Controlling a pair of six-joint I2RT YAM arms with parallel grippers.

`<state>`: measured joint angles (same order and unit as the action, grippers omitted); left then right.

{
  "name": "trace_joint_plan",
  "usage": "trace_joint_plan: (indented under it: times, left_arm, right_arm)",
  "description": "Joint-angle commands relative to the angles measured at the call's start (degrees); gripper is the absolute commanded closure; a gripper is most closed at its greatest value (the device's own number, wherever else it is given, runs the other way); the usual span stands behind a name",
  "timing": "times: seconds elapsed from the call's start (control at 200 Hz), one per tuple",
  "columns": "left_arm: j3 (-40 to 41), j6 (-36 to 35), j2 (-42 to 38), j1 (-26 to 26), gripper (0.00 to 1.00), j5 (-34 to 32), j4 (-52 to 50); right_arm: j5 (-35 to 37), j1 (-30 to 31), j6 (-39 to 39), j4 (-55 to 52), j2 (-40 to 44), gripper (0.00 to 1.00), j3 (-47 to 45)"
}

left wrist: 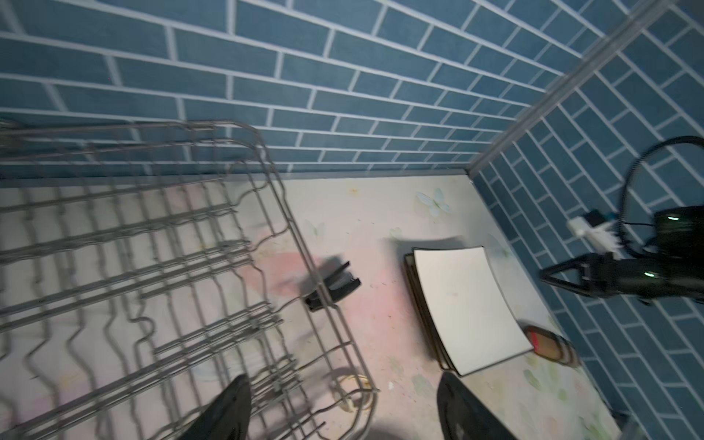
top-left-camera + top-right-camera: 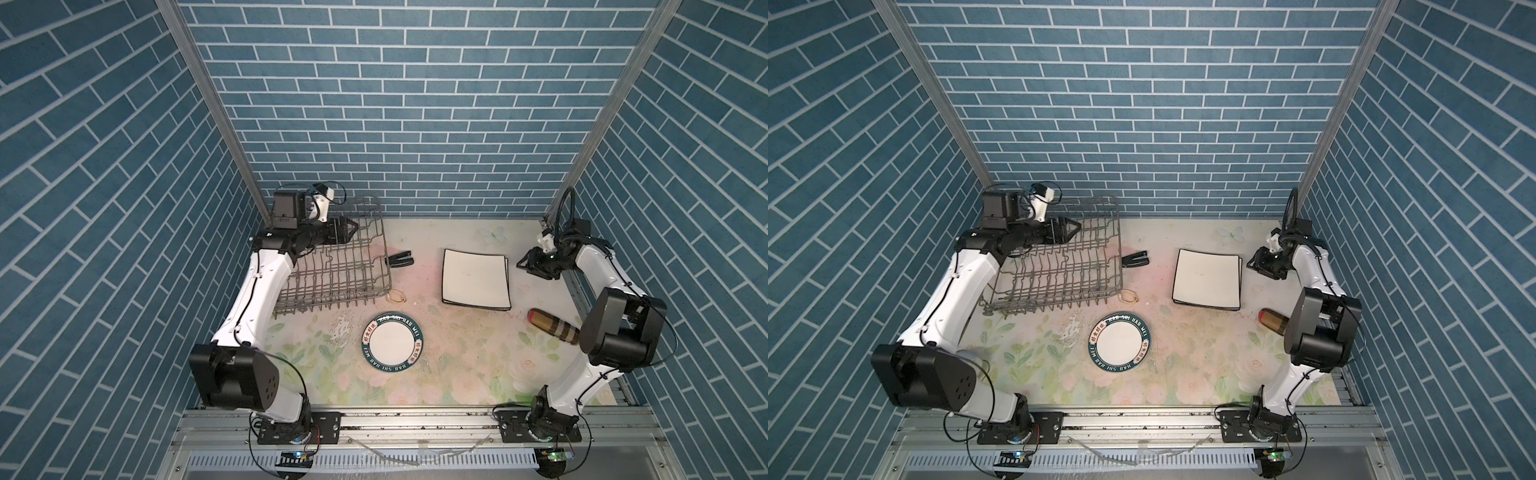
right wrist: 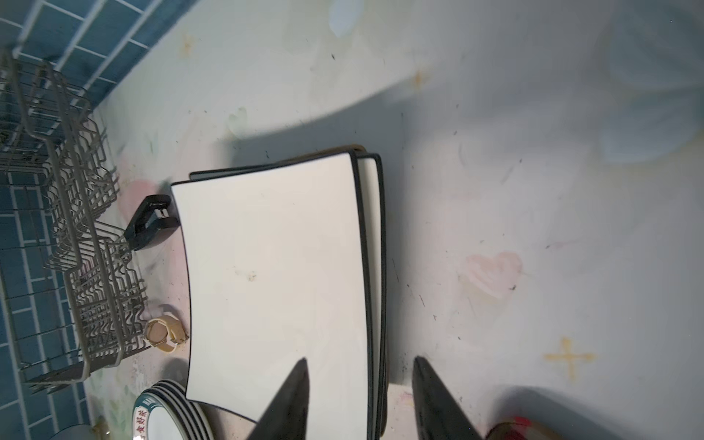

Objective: Unload the plates from the dish rack
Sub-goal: Move the plate to the plates, then reset both arms

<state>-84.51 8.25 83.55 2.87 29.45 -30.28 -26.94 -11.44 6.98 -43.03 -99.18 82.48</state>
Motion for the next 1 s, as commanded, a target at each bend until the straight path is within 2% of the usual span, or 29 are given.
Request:
trace_joint_plan:
  times: [0.0,0.145,0.33,0.485,0.695,0.995]
  left_arm:
    - [6.13,-2.71,-5.58,-2.70,0.15,-12.08,4.82]
    - [15.43,-6.65,-14.06,-3.54,0.05,-24.60,10.56]
    - [23.06,-7.92,-20.23,-4.29,0.01,-32.63,15.47]
    - [27.27,-7.34,-22.82,-4.37,0.01,-35.32,18.82]
    - [38.37,-4.72,-23.41,-4.28,0.01,-38.03,29.27]
    - [53.25,-6.65,-22.11,-4.28,0.01,-41.23,44.57]
  right_arm:
    - [3.79,0.45,-3.08,2.81,6.95,0.47,-2.81]
    - [7.08,1.36,-3.48,7.46,14.63,0.43,-6.65]
    - [10.45,2.60,-3.70,14.41,24.96,0.41,-12.59]
    - [9.88,3.21,-3.56,18.86,31.94,0.38,-15.54]
    - [8.82,4.37,-3.23,22.39,38.96,0.37,-16.64]
    - [6.82,5.01,-3.25,23.66,42.48,0.37,-17.03]
